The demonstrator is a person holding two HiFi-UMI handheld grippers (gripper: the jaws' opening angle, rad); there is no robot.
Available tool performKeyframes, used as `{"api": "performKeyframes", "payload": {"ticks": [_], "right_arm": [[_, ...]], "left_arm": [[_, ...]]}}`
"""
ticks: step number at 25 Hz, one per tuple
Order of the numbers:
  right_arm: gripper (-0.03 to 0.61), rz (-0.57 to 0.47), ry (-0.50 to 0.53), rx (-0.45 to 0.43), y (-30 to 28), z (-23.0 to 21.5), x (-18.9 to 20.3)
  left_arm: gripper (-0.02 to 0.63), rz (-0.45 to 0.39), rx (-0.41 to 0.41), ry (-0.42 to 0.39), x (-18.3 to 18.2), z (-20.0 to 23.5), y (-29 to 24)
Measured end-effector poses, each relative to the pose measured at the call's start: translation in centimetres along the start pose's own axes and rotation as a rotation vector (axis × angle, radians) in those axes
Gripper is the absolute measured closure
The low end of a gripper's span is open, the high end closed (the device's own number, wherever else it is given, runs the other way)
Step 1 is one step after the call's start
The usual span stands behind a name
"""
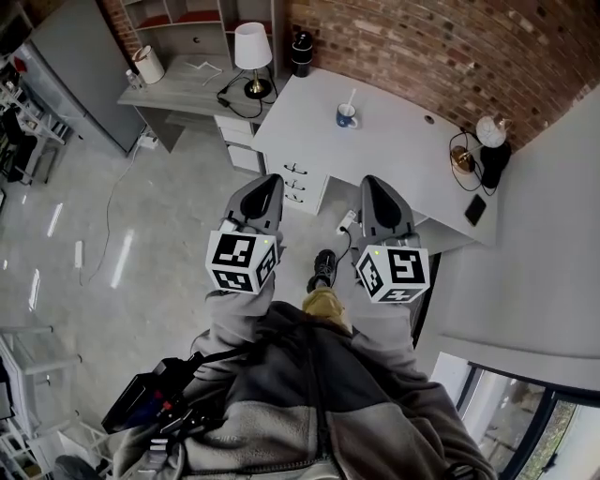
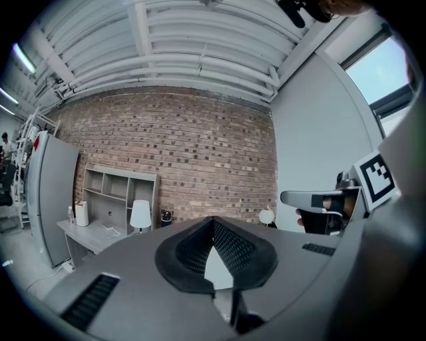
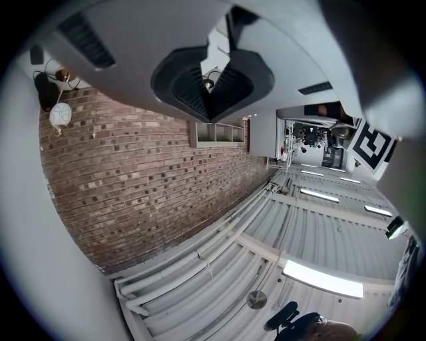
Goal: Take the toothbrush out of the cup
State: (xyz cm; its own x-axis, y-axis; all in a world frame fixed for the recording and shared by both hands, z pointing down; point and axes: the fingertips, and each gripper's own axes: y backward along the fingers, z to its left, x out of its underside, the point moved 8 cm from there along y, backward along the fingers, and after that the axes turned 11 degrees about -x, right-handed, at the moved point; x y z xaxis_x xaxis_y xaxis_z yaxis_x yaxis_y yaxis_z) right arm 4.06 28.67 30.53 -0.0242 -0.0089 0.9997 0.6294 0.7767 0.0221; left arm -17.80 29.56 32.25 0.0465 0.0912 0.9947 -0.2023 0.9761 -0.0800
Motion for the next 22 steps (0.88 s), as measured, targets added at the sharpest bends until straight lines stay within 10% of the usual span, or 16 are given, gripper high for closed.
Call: {"api": "performKeyframes", "payload": {"ticks": [22], "right_arm": [[0.577,0.096,-0.056,0.007,-14.3,-21.3,0.6]], "left_arm": [[0.609,0.038,0.045,-0.065,-3.5,-4.3,-26.5]]}}
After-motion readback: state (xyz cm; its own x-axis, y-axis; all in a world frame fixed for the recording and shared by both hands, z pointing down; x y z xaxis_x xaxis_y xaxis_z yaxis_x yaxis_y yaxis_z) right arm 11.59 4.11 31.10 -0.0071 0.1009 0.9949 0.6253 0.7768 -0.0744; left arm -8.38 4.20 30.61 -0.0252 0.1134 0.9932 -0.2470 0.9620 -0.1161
